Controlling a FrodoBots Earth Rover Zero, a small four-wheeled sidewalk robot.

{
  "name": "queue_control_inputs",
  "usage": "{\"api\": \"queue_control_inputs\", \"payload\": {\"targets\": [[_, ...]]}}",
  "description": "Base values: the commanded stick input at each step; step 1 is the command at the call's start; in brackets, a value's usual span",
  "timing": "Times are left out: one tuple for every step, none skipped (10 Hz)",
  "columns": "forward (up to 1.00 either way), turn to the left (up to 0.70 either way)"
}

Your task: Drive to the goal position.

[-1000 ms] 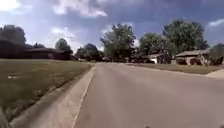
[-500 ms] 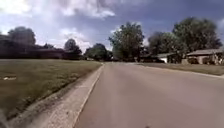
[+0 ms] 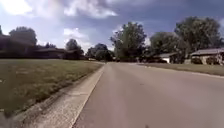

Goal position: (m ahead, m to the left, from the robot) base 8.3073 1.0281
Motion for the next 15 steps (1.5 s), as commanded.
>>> {"api": "queue_control_inputs", "payload": {"targets": [[1.0, 0.0], [1.0, 0.0], [1.0, 0.0], [1.0, 0.0], [1.0, 0.0], [1.0, 0.0], [1.0, 0.0], [1.0, 0.0], [1.0, 0.0], [1.0, 0.0], [1.0, 0.0], [1.0, 0.0], [1.0, 0.0], [1.0, 0.0], [1.0, 0.0]]}}
